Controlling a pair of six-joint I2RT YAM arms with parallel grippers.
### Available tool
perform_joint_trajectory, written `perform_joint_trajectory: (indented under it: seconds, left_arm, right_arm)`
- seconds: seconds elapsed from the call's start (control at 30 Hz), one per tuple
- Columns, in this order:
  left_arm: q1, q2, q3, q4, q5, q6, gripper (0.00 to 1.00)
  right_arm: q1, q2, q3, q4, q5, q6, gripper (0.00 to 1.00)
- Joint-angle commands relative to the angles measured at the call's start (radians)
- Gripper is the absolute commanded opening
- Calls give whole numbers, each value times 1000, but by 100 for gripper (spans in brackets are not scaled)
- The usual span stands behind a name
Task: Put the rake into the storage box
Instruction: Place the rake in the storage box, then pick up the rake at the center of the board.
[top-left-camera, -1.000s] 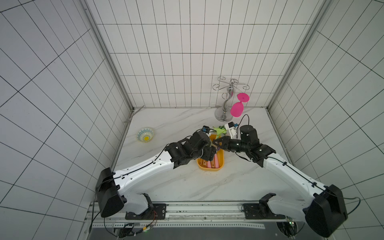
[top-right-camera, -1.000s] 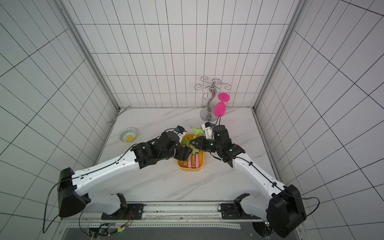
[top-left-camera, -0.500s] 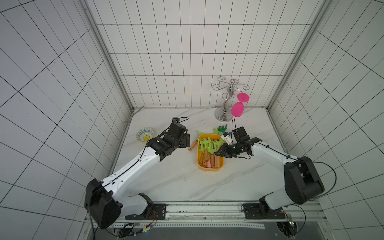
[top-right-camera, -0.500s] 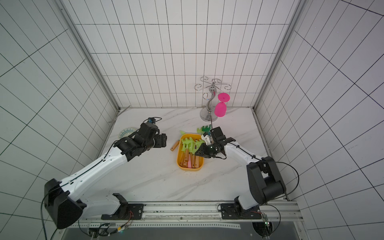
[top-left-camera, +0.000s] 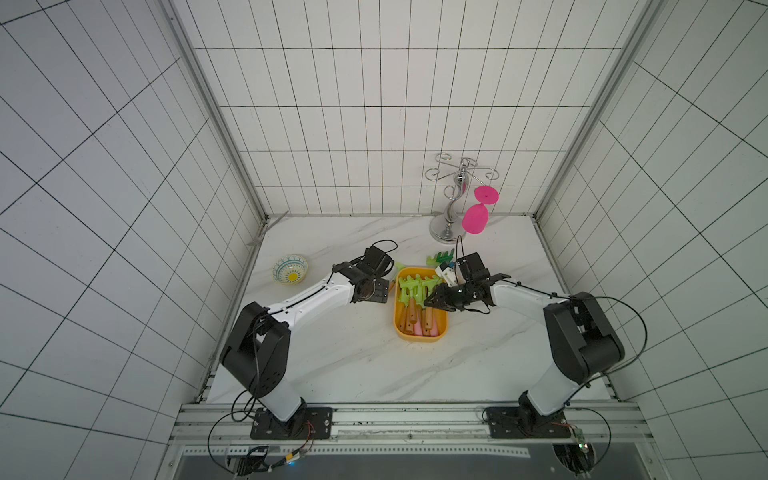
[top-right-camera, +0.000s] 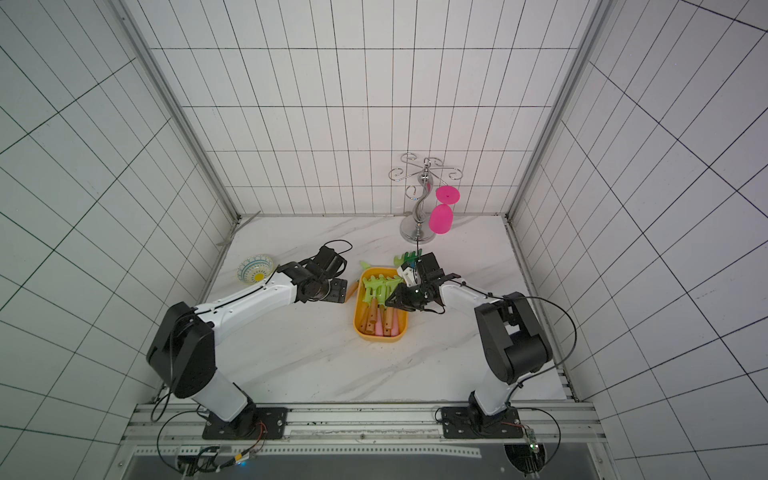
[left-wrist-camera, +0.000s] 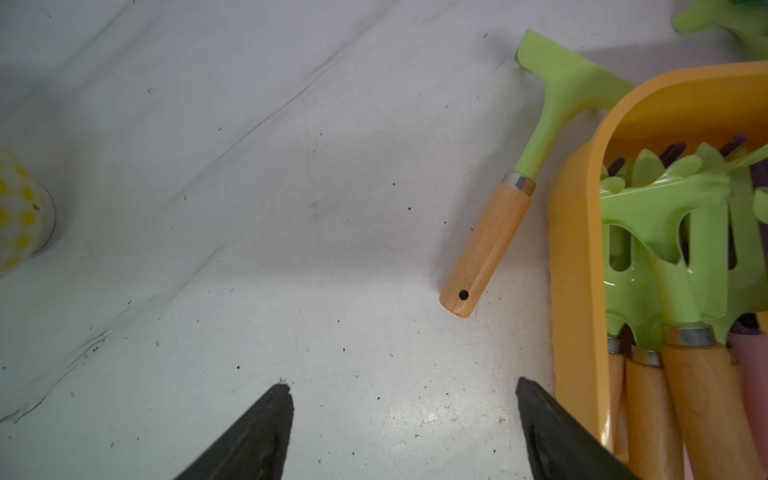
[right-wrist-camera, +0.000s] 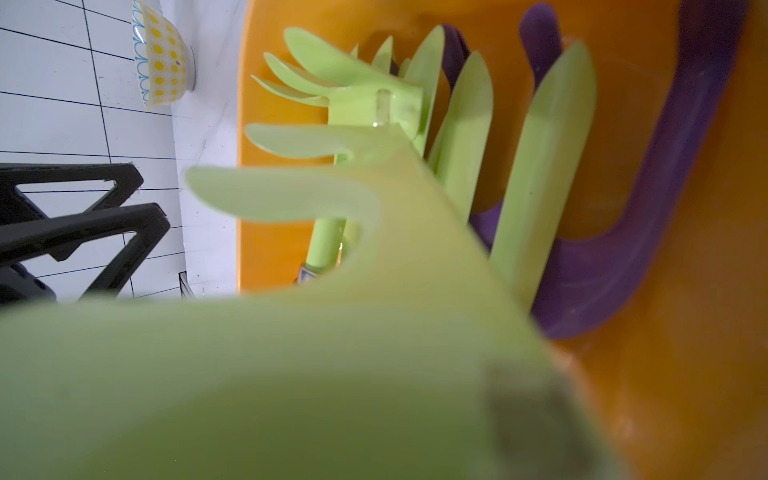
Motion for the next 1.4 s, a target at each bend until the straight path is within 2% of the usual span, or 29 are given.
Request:
perform_joint_trajectory:
  seconds: [0.0, 0.13, 0.27, 0.5, 0.8, 1.03, 1.23, 1.37]
  left_arm:
    - [7, 10, 27, -2, 2, 22, 86]
    - [8, 27, 32, -4, -6, 32, 86]
    - [9, 57, 45, -5, -16, 52, 86]
    - [9, 149, 110, -2, -6, 98, 86]
    - [9, 323, 252, 23, 56, 155, 81]
    - [9, 427, 305, 47, 98, 148, 74]
    - [17, 486, 328, 52, 83, 114, 59]
    - [39, 479, 303, 70, 82, 84, 39]
  right_arm:
    - [9, 22, 17, 42, 17, -11, 30]
    - [13, -4, 9, -11, 80, -27, 58]
    - [25, -61, 36, -140, 200, -73, 66]
    - [32, -157, 96, -319, 370, -120, 67]
    - [45, -326, 127, -420, 471, -141, 67]
    - [46, -354, 83, -482, 538, -151, 68]
    - [45, -363, 61, -485, 546, -148, 68]
    - [46, -365, 65, -489, 549, -154, 67]
